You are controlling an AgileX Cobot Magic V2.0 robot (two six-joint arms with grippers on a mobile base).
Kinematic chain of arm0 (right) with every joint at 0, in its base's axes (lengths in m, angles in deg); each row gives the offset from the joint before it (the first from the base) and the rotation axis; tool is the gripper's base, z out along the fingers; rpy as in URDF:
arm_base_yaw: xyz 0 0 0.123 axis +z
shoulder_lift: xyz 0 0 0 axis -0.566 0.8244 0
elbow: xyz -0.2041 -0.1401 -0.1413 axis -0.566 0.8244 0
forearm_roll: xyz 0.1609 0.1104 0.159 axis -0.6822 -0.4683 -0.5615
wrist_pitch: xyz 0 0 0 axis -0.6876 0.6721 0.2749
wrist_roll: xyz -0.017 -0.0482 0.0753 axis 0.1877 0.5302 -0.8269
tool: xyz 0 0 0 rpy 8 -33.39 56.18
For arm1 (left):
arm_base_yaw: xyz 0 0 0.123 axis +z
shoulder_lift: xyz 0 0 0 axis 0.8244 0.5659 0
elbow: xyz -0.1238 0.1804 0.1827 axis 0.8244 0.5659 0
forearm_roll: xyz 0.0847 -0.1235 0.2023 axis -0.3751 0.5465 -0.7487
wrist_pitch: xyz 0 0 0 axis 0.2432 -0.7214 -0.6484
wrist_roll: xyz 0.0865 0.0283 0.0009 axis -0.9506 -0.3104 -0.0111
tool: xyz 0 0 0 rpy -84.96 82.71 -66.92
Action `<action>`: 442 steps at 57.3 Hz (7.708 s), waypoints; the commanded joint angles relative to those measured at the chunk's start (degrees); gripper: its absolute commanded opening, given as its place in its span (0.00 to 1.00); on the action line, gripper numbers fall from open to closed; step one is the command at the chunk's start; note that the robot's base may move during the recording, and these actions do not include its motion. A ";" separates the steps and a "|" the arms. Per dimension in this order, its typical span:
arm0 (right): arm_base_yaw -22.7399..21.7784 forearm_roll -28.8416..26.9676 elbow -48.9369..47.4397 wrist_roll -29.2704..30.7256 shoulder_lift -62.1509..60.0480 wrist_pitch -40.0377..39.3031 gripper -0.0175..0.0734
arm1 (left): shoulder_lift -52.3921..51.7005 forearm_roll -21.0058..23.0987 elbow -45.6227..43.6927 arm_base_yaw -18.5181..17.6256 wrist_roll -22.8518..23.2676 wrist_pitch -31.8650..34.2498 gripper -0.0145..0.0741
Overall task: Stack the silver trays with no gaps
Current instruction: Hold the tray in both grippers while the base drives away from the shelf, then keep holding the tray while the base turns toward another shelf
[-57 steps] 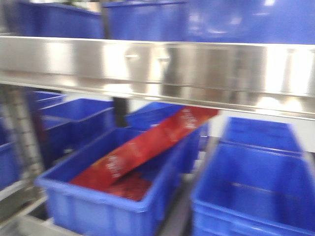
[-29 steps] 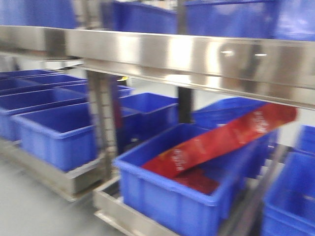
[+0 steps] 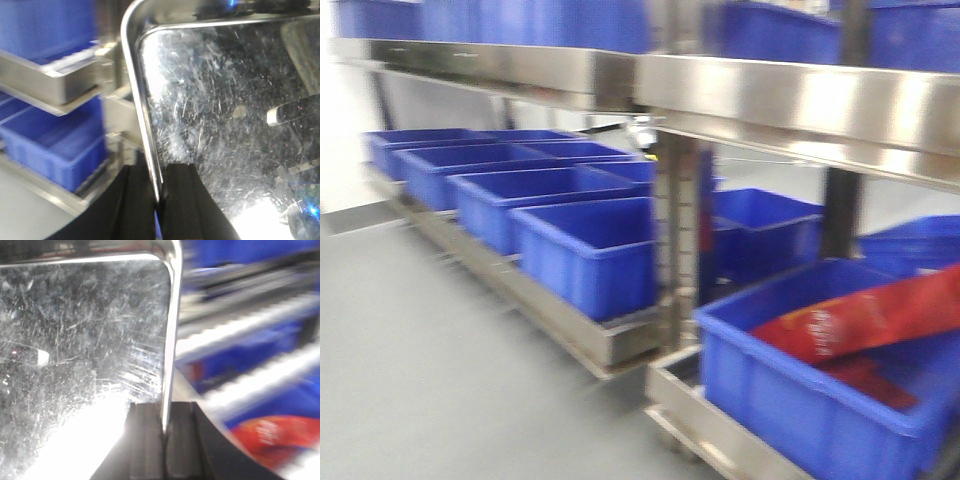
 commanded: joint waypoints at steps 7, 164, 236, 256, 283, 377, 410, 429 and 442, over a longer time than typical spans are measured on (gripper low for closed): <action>0.02 0.79 -0.42 0.60 -0.51 -3.00 0.11 | -0.56 -0.92 -0.41 -0.12 -0.89 1.68 0.16; 0.02 0.79 -0.42 0.60 -0.51 -3.32 0.11 | -0.56 -0.92 -0.41 -0.12 -0.89 1.68 0.16; 0.02 0.79 -0.42 0.60 -0.51 -3.32 0.11 | -0.56 -0.92 -0.41 -0.12 -0.89 1.68 0.16; 0.02 0.79 -0.42 0.60 -0.51 -3.32 0.11 | -0.56 -0.92 -0.41 -0.12 -0.89 1.68 0.16; 0.02 0.79 -0.42 0.60 -0.51 -3.32 0.11 | -0.56 -1.02 -0.41 -0.14 -0.89 1.68 0.16; 0.02 0.79 -0.42 0.60 -0.51 -3.71 0.11 | -0.56 -1.15 -0.41 -0.10 -0.89 1.78 0.16; 0.02 0.79 -0.42 0.60 -0.51 -3.71 0.11 | -0.56 -1.15 -0.41 -0.10 -0.89 1.78 0.16; 0.02 0.79 -0.42 0.60 -0.51 -3.84 0.11 | -0.56 -1.15 -0.41 -0.10 -0.89 1.78 0.16; 0.02 0.79 -0.42 0.60 -0.51 -4.11 0.11 | -0.56 -1.15 -0.41 -0.10 -0.89 1.78 0.16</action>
